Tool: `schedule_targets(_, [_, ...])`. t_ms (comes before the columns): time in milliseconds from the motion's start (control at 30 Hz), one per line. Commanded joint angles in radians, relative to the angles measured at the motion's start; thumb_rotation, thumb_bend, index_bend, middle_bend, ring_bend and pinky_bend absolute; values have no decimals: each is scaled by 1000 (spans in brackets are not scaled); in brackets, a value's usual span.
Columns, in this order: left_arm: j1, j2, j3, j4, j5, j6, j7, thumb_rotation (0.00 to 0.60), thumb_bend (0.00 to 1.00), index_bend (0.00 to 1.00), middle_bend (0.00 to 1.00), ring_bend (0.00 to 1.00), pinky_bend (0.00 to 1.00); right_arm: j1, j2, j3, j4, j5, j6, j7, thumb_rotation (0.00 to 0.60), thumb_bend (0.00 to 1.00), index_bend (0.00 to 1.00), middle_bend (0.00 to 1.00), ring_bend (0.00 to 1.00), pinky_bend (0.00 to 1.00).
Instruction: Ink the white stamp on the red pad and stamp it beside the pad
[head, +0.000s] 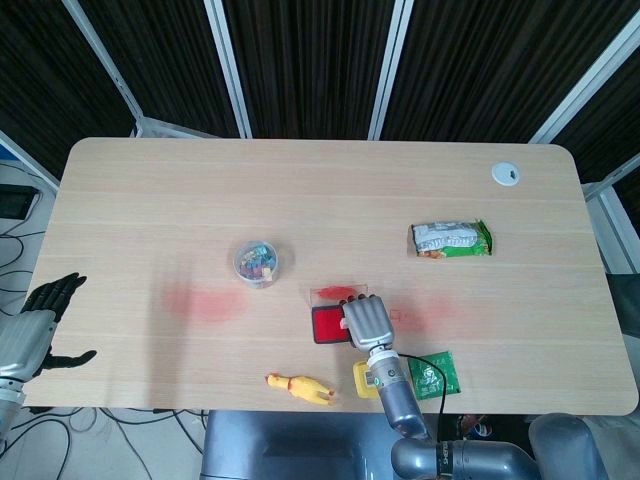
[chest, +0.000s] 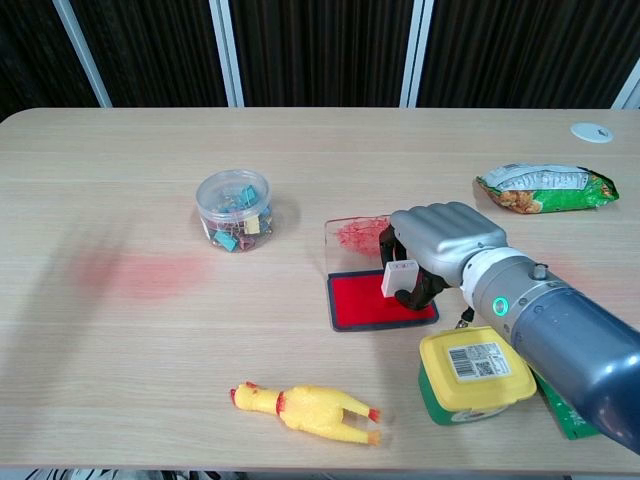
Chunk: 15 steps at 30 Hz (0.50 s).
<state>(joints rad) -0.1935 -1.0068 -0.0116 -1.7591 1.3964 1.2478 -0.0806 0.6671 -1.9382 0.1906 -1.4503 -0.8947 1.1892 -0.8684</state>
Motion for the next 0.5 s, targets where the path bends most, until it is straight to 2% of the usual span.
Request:
schedule_targets(33, [0, 0, 0, 0, 0, 0, 0, 600, 0, 0, 0, 0, 0, 1, -1, 0, 1, 0, 0, 0, 600, 404, 508, 433, 423, 503])
schedule_targets(300, [0, 0, 0, 0, -1, -1, 1, 600, 0, 0, 0, 0, 0, 2, -3, -1, 6, 5, 1, 0, 600, 405, 513, 435, 423, 503])
schedule_targets(500, [-1, 0, 0, 0, -1, -2, 1, 600, 0, 0, 0, 0, 0, 2, -1, -2, 8, 12, 1, -5, 600, 438, 592, 492, 447, 521])
